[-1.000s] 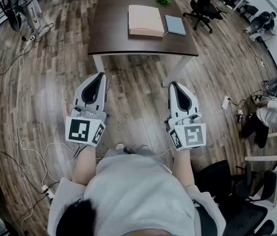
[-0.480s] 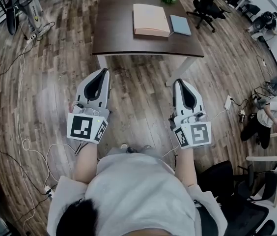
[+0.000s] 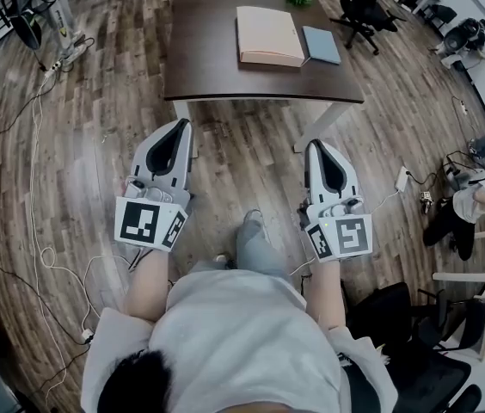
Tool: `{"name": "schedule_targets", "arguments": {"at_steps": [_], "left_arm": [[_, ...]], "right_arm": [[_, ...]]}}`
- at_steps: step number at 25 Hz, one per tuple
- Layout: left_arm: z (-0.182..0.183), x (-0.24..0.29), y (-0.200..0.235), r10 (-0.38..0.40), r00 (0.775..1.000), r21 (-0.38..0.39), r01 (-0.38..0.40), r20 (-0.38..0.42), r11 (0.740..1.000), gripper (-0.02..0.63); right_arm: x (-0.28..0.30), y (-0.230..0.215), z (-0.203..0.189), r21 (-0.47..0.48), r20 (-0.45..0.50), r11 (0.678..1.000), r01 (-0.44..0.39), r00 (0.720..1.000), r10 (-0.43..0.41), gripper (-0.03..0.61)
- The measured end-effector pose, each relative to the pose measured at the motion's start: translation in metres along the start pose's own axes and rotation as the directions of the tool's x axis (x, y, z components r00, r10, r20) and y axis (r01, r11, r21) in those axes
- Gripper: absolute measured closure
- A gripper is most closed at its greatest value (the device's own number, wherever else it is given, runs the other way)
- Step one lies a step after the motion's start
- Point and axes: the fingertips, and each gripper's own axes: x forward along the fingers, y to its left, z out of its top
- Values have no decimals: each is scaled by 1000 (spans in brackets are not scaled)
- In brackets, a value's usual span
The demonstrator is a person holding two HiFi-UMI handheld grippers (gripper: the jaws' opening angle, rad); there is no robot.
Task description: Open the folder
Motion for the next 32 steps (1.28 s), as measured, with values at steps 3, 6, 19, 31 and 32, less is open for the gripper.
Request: {"name": "schedule_targets", "arguments": {"at_steps": [3, 6, 19, 31, 32], "left_arm": [[-6, 16, 7, 4, 1000, 3, -4, -2, 1000, 606], [-12, 38, 14, 11, 1000, -2, -11, -3, 1000, 606], [-20, 159, 27, 43, 999, 27, -43, 2, 999, 606], [-34, 252, 34, 82, 996, 36, -84, 36, 996, 606], [-37, 258, 34, 83, 996, 35, -84, 32, 996, 606]], "right_arm": [[17, -11, -5, 3, 5, 1000, -1, 1000, 1, 566], [38, -25, -11, 9, 2, 1000, -9, 1000, 9, 566], [139, -115, -17, 1, 23, 997, -73, 997, 73, 566], [208, -182, -33, 11, 41, 992, -127, 991, 127, 566], [213, -186, -35, 13, 38, 991, -131, 991, 130, 566]]}}
